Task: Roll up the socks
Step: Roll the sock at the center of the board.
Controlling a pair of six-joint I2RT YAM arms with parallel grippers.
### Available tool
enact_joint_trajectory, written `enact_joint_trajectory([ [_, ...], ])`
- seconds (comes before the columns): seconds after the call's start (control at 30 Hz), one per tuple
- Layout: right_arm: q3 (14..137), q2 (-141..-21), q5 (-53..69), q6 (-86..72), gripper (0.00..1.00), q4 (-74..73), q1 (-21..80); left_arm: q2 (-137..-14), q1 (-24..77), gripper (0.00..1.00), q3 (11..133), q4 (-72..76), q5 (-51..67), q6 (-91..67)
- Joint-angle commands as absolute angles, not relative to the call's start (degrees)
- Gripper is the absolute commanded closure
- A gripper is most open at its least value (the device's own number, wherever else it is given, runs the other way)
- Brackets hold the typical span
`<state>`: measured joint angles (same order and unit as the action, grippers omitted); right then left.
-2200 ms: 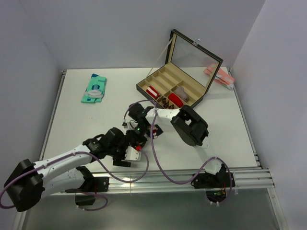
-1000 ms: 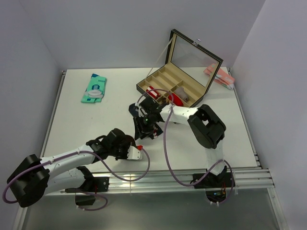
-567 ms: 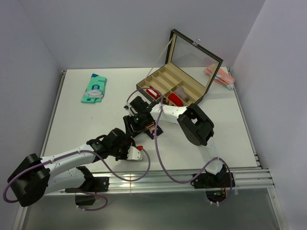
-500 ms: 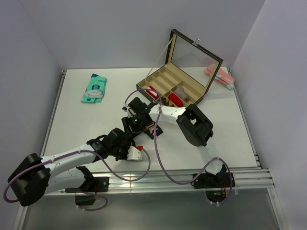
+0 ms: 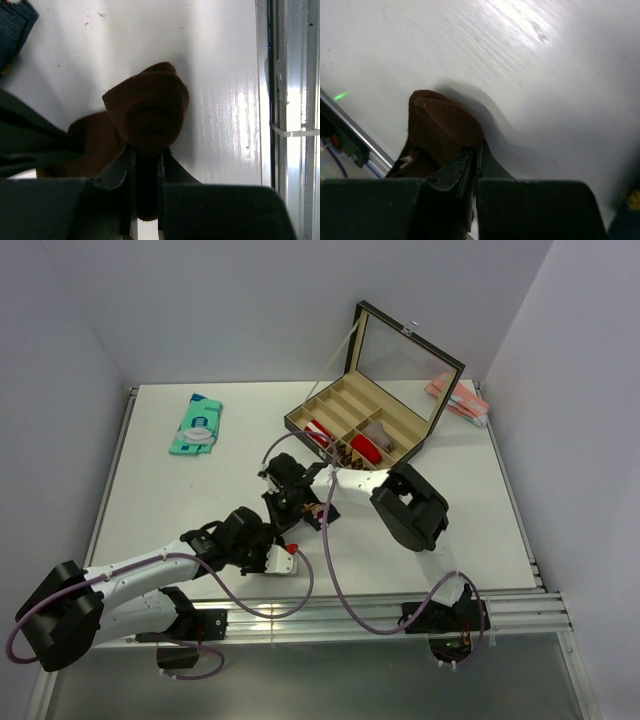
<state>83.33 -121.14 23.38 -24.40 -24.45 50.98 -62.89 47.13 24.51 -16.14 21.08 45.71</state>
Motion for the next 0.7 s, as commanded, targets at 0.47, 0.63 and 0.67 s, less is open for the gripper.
enact_joint_trajectory([
  [0.47, 71.3, -113.0, 2.2, -28.3, 1.00, -27.2, 47.3, -72.7, 45.2, 1.00, 34.4, -24.1, 28.5, 43.4],
  [0.63, 70.7, -112.4, 1.1, -27.9, 1.00, -27.0, 46.3, -79.7, 39.1, 1.00, 40.2, -30.4, 35.2, 46.7],
  [0.67, 70.7, -112.4, 1.1, -27.9, 1.00, -27.0, 46.2, -80.8, 38.2, 1.00, 41.0, -31.5, 35.9, 47.1],
])
